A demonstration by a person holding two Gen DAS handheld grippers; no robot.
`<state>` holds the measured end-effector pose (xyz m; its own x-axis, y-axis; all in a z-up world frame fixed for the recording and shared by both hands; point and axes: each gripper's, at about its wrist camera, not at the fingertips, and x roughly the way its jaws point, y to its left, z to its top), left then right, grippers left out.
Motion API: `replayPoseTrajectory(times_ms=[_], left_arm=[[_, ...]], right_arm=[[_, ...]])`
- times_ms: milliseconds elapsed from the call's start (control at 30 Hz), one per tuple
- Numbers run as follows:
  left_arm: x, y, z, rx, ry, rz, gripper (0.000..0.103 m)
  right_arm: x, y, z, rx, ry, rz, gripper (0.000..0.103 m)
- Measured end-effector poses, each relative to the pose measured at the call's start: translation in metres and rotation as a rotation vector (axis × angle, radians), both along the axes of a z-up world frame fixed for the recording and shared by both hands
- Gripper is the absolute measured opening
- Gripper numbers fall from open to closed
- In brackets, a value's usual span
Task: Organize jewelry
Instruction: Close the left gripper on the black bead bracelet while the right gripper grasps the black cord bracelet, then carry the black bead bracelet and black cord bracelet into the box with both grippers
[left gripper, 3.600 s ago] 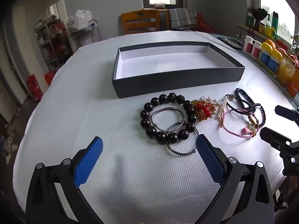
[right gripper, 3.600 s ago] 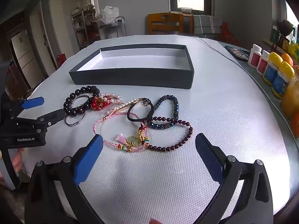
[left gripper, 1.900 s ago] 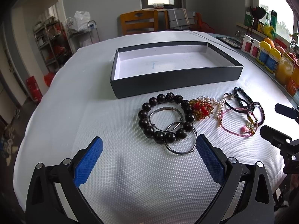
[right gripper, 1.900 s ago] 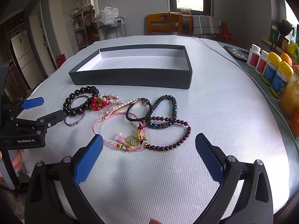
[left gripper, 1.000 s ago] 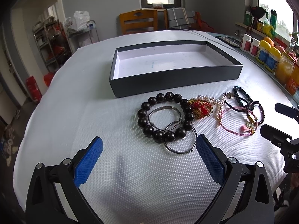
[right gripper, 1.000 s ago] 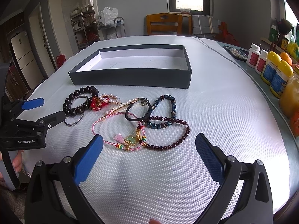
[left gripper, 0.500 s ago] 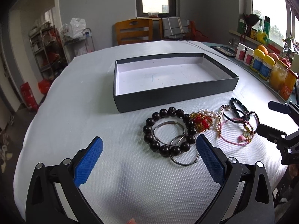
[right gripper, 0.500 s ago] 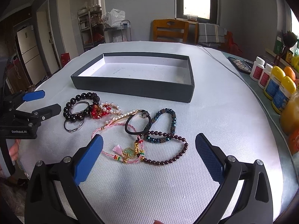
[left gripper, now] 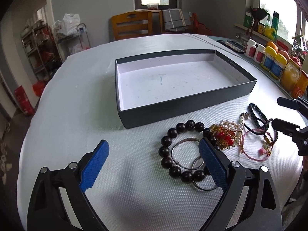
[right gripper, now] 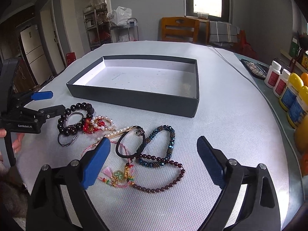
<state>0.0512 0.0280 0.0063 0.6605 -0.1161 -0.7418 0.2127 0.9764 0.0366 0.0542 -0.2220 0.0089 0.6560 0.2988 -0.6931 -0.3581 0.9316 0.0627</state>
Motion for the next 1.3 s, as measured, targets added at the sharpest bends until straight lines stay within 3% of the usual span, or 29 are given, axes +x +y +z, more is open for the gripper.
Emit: replayPoseTrajectory(times_ms=[67, 100, 333, 667, 700, 767, 867, 1100, 1300], left_arm=[[0.005, -0.001, 0.001, -0.017, 0.004, -0.025, 0.087], [0.007, -0.003, 0.0, -0.016, 0.008, -0.035, 0.077], [0.022, -0.012, -0.011, 0.031, 0.049, -0.083, 0.042], [0.03, -0.011, -0.02, 0.031, 0.095, -0.133, 0.029], [0.03, -0.011, -0.02, 0.023, 0.094, -0.133, 0.022], [0.029, -0.011, -0.02, 0.022, 0.089, -0.134, 0.019], [0.025, -0.011, -0.016, 0.006, 0.073, -0.141, 0.015], [0.007, -0.015, 0.012, -0.02, -0.021, -0.163, 0.015], [-0.009, -0.02, 0.04, -0.046, -0.103, -0.19, 0.015]], right_arm=[[0.002, 0.0, -0.003, 0.0, 0.014, 0.004, 0.08], [0.003, 0.001, -0.003, -0.001, 0.019, 0.006, 0.077], [0.002, 0.001, -0.005, -0.004, 0.019, 0.011, 0.076], [0.0, 0.001, -0.009, -0.007, 0.034, 0.023, 0.074], [-0.002, 0.002, -0.009, -0.006, 0.035, 0.026, 0.074], [-0.004, 0.002, -0.009, -0.005, 0.036, 0.033, 0.072], [-0.005, 0.001, -0.01, 0.005, 0.044, 0.036, 0.064], [0.0, 0.004, -0.006, 0.011, 0.052, 0.03, 0.031], [0.012, 0.01, -0.01, 0.011, 0.101, 0.01, 0.026]])
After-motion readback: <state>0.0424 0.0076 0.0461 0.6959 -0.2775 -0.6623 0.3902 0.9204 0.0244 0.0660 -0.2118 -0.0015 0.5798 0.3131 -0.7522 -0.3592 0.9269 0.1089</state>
